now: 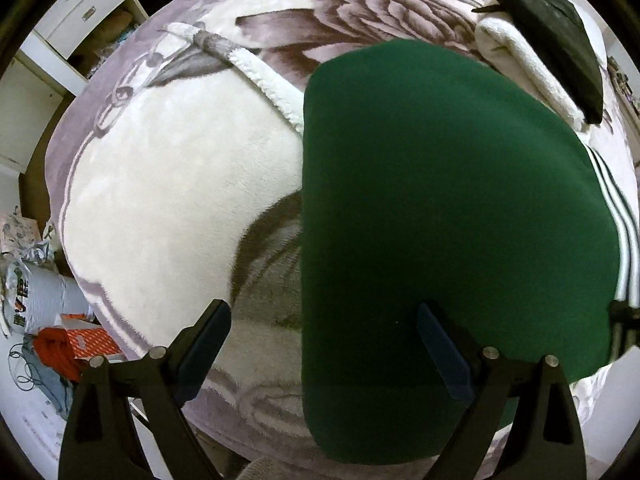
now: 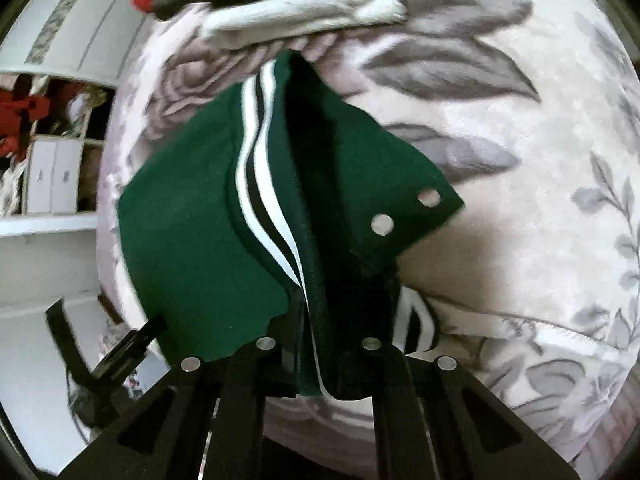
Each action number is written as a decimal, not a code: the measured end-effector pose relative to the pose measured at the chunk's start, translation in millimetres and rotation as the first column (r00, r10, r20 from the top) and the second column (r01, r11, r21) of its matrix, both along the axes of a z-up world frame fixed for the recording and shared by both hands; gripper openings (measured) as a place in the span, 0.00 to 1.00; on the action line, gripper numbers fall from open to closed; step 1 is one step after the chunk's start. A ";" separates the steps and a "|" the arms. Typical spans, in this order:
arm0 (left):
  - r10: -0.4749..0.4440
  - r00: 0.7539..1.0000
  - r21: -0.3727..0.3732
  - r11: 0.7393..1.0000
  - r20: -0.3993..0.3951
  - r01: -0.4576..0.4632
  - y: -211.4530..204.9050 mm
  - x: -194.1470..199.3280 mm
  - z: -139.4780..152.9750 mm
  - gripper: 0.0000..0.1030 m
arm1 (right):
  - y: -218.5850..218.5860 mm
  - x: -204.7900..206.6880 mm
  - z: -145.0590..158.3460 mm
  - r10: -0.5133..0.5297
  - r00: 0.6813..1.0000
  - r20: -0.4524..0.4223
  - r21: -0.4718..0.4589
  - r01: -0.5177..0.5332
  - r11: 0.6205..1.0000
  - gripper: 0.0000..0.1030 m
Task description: Fold large clothes
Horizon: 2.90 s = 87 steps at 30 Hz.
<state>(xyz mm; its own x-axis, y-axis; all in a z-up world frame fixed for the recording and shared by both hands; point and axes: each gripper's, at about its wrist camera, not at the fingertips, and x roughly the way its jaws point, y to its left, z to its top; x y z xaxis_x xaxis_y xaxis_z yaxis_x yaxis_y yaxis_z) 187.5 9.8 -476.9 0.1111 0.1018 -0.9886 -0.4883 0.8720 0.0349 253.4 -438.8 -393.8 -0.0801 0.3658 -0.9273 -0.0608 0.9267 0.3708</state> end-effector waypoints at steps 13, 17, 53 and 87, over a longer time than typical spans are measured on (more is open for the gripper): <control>0.038 0.997 -0.107 0.994 0.069 -0.030 16.6 -7.6 3.4 1.00 | -7.1 20.9 -37.1 0.103 0.991 -0.086 0.023 -0.101 0.995 0.50; 0.106 0.986 -0.226 0.971 0.128 -0.075 37.1 -14.0 6.5 1.00 | -15.1 29.8 -23.0 0.121 0.992 -0.032 0.093 -0.118 0.989 0.75; 0.113 0.894 -0.586 0.789 0.433 0.184 74.1 44.7 4.6 0.75 | 14.0 53.7 -75.2 0.132 0.976 -0.171 0.645 0.009 0.764 0.39; -0.183 0.859 -0.596 0.650 0.479 0.471 44.6 463.0 -31.0 0.85 | -108.0 415.2 -16.9 -0.238 0.971 -0.025 0.555 0.211 0.805 0.39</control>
<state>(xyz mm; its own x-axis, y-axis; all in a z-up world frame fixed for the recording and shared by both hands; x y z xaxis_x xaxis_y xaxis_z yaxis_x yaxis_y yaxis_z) 650.5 54.4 -507.9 0.3433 -0.6830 -0.6447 -0.0160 0.6821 -0.7311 668.6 -546.8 -410.7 0.1027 0.8177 -0.5664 0.0956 0.5587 0.8239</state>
